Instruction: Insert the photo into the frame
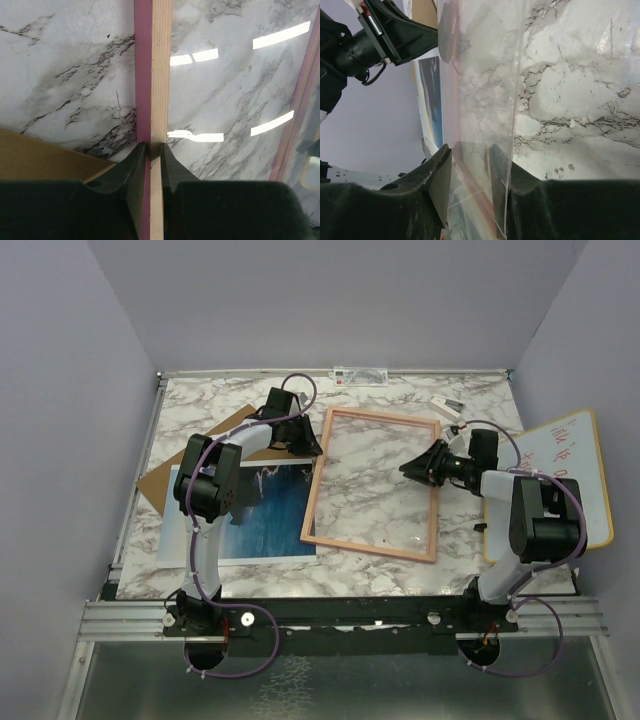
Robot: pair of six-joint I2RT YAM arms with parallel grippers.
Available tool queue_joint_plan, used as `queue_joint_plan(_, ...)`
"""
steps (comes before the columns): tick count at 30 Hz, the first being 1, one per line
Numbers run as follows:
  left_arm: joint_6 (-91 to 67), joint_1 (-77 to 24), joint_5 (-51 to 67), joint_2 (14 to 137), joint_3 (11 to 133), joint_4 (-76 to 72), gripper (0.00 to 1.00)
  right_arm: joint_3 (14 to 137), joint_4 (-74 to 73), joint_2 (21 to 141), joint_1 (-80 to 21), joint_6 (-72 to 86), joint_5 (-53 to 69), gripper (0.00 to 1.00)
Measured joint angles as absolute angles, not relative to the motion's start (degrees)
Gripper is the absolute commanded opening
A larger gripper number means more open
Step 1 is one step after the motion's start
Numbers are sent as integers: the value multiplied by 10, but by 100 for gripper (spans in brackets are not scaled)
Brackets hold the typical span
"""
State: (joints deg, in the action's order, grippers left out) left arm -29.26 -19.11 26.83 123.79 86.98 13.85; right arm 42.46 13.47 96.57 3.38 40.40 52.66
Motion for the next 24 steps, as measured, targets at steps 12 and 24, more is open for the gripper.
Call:
queue_joint_plan(12, -293, -191, 268, 1238, 870, 138, 17, 434, 108, 958, 34, 399, 502, 50)
queue_joint_plan(24, -293, -191, 268, 1238, 870, 138, 17, 450, 65, 955, 30, 388, 482, 66)
